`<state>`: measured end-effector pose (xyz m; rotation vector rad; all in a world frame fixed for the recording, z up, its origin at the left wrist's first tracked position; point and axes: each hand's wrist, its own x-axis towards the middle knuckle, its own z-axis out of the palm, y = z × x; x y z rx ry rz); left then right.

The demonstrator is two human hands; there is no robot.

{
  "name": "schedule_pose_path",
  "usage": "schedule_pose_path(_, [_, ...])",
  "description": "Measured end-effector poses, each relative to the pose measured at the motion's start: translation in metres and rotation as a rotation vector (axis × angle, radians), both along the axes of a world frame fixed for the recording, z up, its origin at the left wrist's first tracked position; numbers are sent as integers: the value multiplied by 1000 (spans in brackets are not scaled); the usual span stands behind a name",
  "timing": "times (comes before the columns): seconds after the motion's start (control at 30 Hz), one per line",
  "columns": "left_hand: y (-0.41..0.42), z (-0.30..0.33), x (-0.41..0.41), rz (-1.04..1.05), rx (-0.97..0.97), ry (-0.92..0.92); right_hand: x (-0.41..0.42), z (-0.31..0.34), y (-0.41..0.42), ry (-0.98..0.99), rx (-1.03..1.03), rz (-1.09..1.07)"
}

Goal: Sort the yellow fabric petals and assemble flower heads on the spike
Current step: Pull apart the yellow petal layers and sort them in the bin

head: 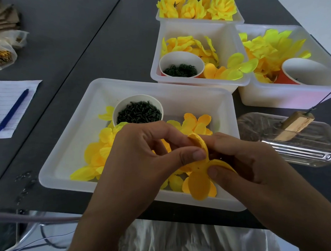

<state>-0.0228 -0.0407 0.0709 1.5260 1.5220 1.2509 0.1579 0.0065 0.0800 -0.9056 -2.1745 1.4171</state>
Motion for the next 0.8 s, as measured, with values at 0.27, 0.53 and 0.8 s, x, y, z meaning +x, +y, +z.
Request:
schedule_pose_path(0.27, [-3,4,3,18,9,48,0,0,0,34,-10,0])
schedule_pose_path(0.53, [-9,2,32,314,78,293,-15,-6,-12,70,63,-136])
schedule_pose_path(0.8, [-7,-8,35,361,66,182,-20,-12,-14,232,-111,-267])
